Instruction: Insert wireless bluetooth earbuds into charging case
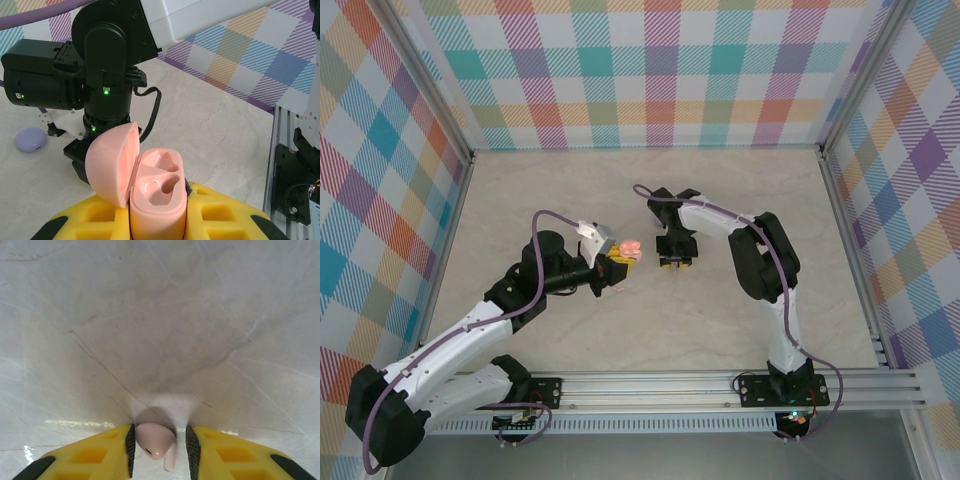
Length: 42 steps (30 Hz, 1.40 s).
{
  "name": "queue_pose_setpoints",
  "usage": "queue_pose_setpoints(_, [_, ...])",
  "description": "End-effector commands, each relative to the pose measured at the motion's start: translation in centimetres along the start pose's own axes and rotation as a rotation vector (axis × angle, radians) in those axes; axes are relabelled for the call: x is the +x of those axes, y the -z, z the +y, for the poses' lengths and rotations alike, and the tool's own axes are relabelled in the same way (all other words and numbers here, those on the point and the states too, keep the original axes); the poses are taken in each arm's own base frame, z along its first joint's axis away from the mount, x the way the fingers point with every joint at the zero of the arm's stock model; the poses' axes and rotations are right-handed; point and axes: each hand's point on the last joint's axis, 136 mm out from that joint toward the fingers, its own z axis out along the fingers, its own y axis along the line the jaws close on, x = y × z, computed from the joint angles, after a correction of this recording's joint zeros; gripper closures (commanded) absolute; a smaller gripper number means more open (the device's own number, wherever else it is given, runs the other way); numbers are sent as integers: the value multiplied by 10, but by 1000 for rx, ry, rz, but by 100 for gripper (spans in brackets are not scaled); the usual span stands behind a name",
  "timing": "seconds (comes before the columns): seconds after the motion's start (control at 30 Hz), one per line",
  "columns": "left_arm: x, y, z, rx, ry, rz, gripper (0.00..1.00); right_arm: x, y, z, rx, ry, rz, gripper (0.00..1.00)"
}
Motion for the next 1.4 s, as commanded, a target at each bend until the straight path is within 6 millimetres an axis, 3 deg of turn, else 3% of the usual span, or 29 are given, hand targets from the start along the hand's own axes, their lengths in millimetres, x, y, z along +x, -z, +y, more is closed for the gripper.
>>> queue_pose_setpoints(0.0, [-10, 4, -8, 20, -18, -29, 86, -8, -10, -2, 2, -7, -19, 67])
queue_pose_setpoints(0.33, [-11, 3, -9, 25, -19, -28, 86, -4, -24, -15, 79, -4, 16, 74])
queue_pose_setpoints(0.57, [-9, 1, -6, 12, -10, -18, 86, -9, -14, -15, 62, -4, -43, 79])
queue_pose_setpoints(1.0, [16, -30, 29, -71, 216, 46, 87, -15, 35, -18, -103, -14, -271, 81])
queue_pose_setpoints(1.23, [39, -45, 53, -133, 320, 99, 86, -12, 74, -13, -215, 16, -408, 81])
queue_pose_setpoints(1.37, [46, -54, 55, -117, 341, 112, 86, -7, 103, -6, -297, 54, -491, 81])
